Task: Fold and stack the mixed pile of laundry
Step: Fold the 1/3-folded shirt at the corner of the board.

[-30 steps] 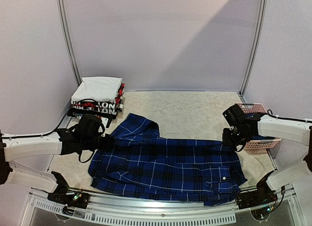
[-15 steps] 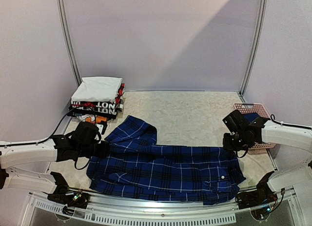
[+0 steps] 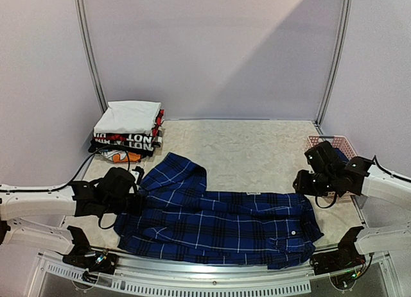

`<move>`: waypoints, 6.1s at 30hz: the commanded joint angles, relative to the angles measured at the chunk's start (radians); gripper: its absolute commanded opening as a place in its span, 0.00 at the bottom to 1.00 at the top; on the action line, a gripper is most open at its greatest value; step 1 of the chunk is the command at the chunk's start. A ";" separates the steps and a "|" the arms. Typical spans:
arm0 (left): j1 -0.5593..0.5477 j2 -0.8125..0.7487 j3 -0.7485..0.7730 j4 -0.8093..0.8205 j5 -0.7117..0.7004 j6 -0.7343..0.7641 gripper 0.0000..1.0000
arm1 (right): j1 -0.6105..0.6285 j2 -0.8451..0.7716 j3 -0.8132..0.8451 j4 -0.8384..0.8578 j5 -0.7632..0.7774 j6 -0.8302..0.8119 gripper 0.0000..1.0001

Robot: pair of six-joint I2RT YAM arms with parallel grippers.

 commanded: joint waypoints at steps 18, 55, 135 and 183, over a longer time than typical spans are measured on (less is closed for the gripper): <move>-0.079 -0.002 0.152 -0.061 -0.209 0.003 0.57 | 0.076 0.252 -0.128 0.223 -0.147 0.052 0.26; 0.244 0.520 0.569 0.028 0.115 0.261 0.69 | 0.076 0.029 -0.103 0.210 -0.173 0.003 0.59; -0.274 0.232 0.552 0.140 0.090 -0.083 0.00 | 0.077 -0.094 -0.012 0.172 -0.194 -0.044 0.69; -0.119 0.149 -0.012 0.339 -0.232 -0.378 0.00 | 0.636 0.953 0.588 0.592 -0.081 -0.287 0.73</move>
